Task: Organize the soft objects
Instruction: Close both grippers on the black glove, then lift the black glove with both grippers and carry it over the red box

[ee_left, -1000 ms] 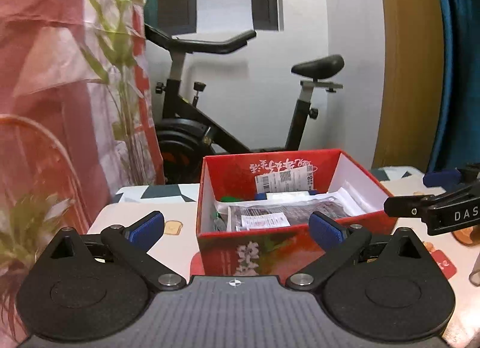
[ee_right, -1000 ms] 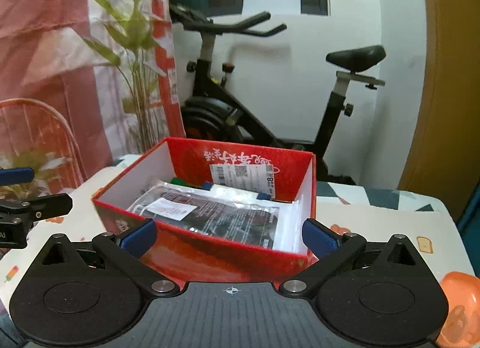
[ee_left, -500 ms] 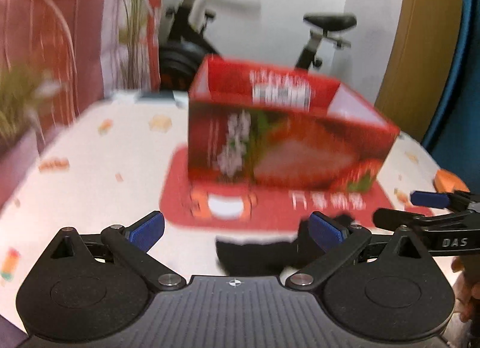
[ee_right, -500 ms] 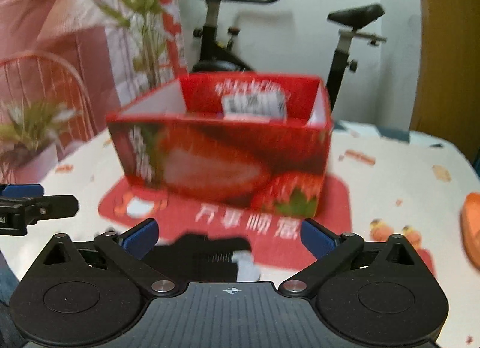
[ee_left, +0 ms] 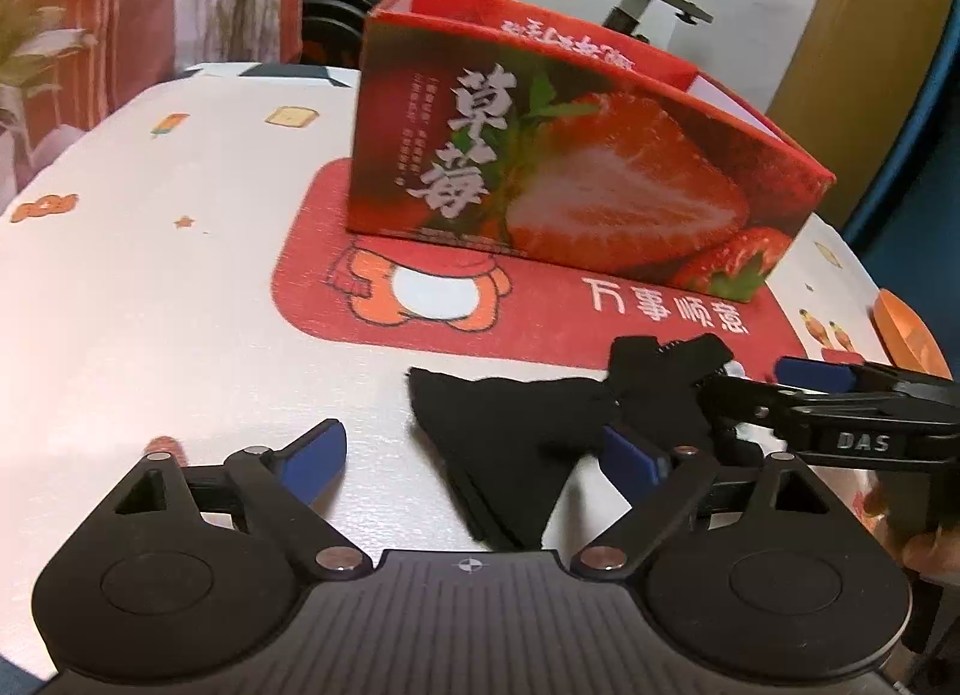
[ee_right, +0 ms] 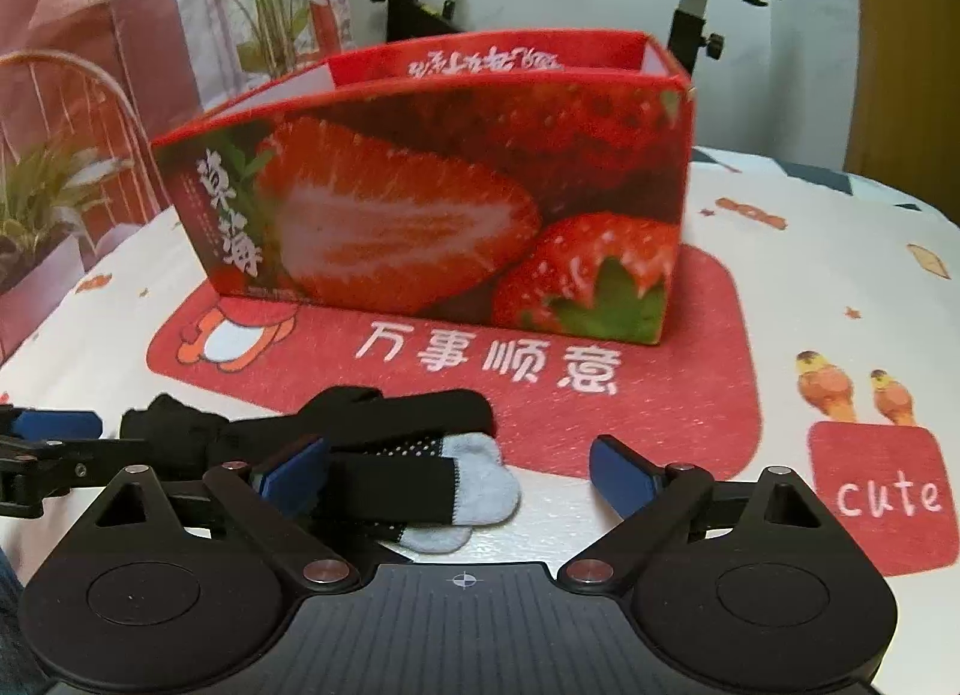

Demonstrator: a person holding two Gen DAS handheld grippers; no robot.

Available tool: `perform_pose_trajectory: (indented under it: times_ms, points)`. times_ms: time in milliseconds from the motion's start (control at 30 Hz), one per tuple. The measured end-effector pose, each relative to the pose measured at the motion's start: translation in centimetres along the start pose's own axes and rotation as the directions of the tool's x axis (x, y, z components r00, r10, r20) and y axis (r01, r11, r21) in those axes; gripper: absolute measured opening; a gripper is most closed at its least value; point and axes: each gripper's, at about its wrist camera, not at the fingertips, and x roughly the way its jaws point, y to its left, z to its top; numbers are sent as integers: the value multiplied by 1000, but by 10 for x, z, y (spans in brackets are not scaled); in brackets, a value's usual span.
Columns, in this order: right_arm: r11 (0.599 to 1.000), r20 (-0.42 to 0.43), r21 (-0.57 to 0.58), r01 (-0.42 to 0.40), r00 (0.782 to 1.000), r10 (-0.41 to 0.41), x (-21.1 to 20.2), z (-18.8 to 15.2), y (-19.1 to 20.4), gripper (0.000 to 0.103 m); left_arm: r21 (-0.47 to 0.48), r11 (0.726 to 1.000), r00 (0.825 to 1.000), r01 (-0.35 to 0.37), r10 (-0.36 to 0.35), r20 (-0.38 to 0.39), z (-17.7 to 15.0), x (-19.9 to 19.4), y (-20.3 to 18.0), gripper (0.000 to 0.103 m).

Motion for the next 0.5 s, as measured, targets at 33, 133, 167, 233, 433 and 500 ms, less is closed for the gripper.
perform_pose_trajectory:
  times_ms: [33, 133, 167, 233, 433, 500]
  points:
    - [1000, -5, -2, -1, 1000, 1, 3, -1, 1, 93, 4, 1000, 1000, 8, -7, -5, 0, 2, -1, 90]
    - [1000, -14, 4, -6, 1000, 6, 8, -3, 0, 94, 2, 1000, 1000, 20, -20, -15, -1, 9, -1, 84]
    - [1000, -11, 1, -7, 1000, 7, 8, -3, 0, 94, 1, 1000, 1000, 22, -22, -7, -1, 9, 0, 83]
    - [1000, -16, -16, 2, 1000, -2, 9, -3, 3, 94, -6, 999, 999, 41, -41, 4, 0, 10, -1, 76]
    - [999, -17, -33, -29, 999, 29, 6, -4, 10, 70, -38, 990, 990, 137, -137, 25, 0, 12, 1, 30]
    - [999, -17, 0, -43, 999, 43, 4, -2, 7, 55, -29, 990, 990, 136, -135, 32, 0, 11, -1, 22]
